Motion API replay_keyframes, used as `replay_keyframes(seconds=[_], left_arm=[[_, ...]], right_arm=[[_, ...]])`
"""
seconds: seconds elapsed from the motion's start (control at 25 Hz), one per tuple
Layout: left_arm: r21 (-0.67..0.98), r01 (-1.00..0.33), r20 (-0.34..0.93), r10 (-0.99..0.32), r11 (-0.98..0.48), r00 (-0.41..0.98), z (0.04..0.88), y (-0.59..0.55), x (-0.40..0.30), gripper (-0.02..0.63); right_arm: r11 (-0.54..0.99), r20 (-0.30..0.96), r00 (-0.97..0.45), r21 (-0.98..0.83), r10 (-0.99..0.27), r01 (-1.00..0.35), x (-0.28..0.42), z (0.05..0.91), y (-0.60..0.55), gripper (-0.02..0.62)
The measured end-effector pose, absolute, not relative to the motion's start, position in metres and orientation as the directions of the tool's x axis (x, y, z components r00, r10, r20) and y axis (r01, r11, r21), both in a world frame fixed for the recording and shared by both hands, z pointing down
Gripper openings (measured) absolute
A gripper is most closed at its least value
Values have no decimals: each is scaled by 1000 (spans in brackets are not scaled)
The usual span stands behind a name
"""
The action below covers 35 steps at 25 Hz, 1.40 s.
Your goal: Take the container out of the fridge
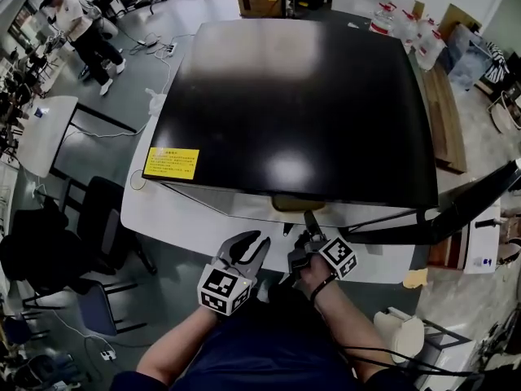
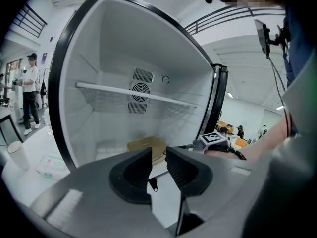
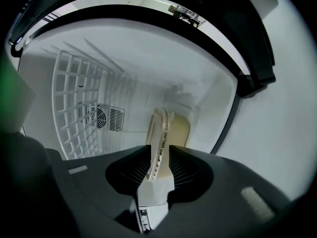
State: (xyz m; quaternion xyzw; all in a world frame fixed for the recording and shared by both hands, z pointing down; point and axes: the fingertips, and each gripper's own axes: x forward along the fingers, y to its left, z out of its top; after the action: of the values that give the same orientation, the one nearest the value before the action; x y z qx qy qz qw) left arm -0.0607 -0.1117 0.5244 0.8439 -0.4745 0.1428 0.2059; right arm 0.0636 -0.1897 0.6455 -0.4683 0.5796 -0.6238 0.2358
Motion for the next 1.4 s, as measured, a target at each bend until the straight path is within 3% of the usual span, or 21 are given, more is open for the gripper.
replay_keyframes(seconds=[0.32, 0.52, 1.4], left_arm=[[202, -831, 449, -705, -517, 548, 520, -118, -67, 94], [205, -811, 449, -684, -548, 575, 519, -121, -72, 93], [232, -713, 443, -581, -662, 683, 521, -120, -67, 94]], right_arm=[[-253, 291, -387, -956, -875, -147, 64, 650, -200, 114], [-268, 290, -354, -957, -889, -112, 65, 652, -199, 75], [-242, 258, -316, -966, -913, -89, 61, 631, -150, 61]])
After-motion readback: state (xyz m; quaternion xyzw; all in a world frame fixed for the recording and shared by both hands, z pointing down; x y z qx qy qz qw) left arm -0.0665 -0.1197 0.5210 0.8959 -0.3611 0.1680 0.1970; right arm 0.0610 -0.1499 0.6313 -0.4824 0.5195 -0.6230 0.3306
